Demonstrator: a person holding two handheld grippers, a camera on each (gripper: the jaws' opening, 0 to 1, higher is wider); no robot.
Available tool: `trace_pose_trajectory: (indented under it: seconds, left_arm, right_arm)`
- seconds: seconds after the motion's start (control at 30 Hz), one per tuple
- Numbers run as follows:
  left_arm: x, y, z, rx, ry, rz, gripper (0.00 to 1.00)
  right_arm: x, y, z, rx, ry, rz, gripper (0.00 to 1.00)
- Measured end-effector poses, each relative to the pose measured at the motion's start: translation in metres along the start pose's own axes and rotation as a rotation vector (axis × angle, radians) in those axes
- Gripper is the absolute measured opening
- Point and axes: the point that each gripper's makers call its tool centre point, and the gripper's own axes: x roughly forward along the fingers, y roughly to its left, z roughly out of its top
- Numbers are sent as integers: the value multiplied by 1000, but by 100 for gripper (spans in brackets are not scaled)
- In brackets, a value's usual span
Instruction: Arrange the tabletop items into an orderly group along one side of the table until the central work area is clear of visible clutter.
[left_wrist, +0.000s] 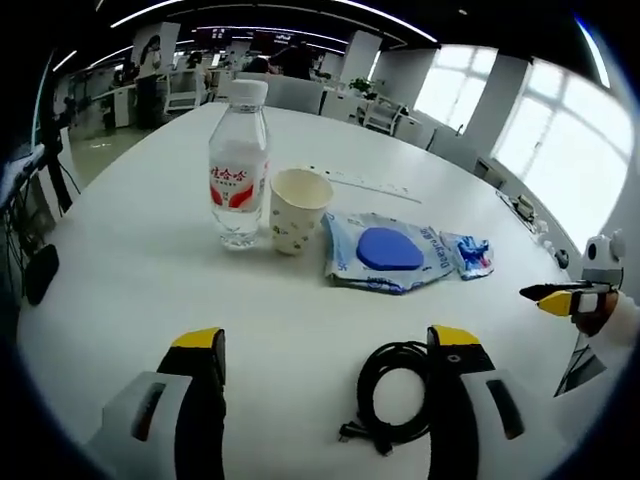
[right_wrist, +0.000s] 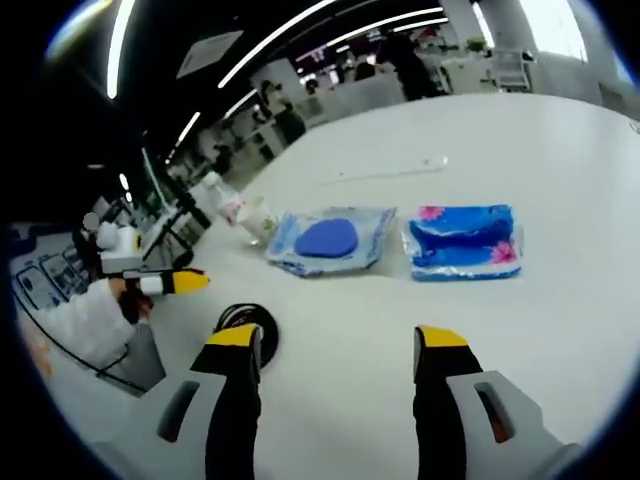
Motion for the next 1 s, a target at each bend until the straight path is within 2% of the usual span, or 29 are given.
trace_pose_trajectory:
  seconds: [0.2, 0.33, 0.67, 0.8, 1.0]
  left_arm:
    - [-7, 1, -10, -17, 12, 9, 83]
    - [-7, 1, -13, -24, 19, 10, 81]
    - [0, -4, -10, -23, 23, 0, 76]
    - [7, -10, -21, -18, 67, -9, 66]
    - [14, -19, -33, -3, 104, -25, 66]
  right_arm:
    - [-18, -20, -11, 49, -5, -46, 58]
    - [-25, -26, -14, 67, -9, -61, 58]
    - [-25, -26, -13, 91, -25, -60, 57]
    - [-26, -27, -15, 104, -31, -60, 56]
    - [-30, -29, -12, 118, -48, -63, 56]
